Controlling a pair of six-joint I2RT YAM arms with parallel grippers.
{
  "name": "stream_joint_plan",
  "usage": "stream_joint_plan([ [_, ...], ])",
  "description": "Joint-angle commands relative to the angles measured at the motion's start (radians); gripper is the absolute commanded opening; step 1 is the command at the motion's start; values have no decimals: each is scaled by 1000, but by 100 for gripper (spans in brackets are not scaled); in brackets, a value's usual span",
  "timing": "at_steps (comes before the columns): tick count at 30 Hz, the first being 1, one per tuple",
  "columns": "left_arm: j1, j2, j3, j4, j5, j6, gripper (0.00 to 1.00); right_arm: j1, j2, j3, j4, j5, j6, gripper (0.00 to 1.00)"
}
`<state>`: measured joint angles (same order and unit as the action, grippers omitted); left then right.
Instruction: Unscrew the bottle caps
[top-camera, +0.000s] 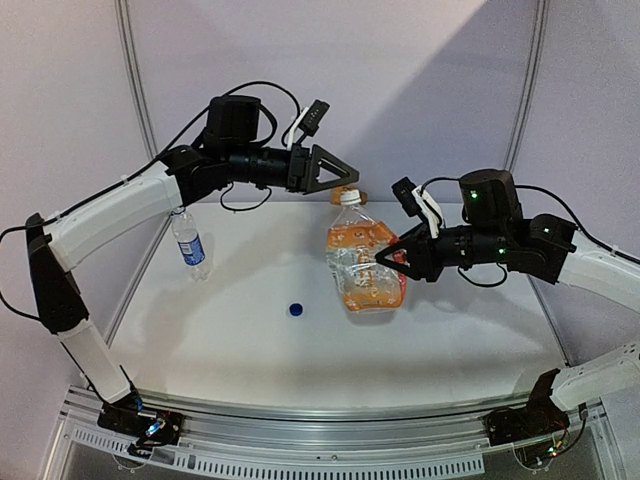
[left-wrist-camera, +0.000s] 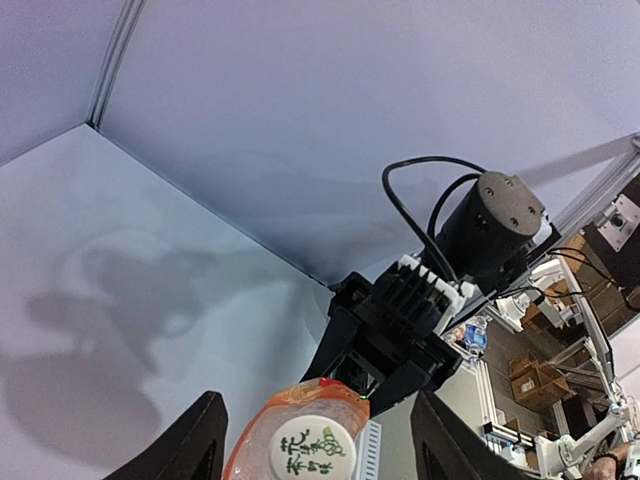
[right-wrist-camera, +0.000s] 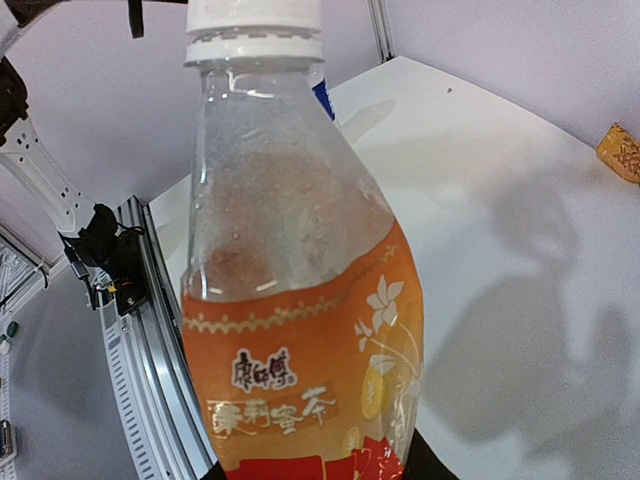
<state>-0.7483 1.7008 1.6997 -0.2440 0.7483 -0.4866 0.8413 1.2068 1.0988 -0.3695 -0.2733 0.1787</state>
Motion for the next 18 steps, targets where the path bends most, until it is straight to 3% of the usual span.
stream_joint_plan([
  [1,0,20,-26,21,21,-7,63,-4,-2,4,24,-20,4,0],
  [18,-9,50,-45,22,27,-11,39,-3,40,34,29,-25,4,0],
])
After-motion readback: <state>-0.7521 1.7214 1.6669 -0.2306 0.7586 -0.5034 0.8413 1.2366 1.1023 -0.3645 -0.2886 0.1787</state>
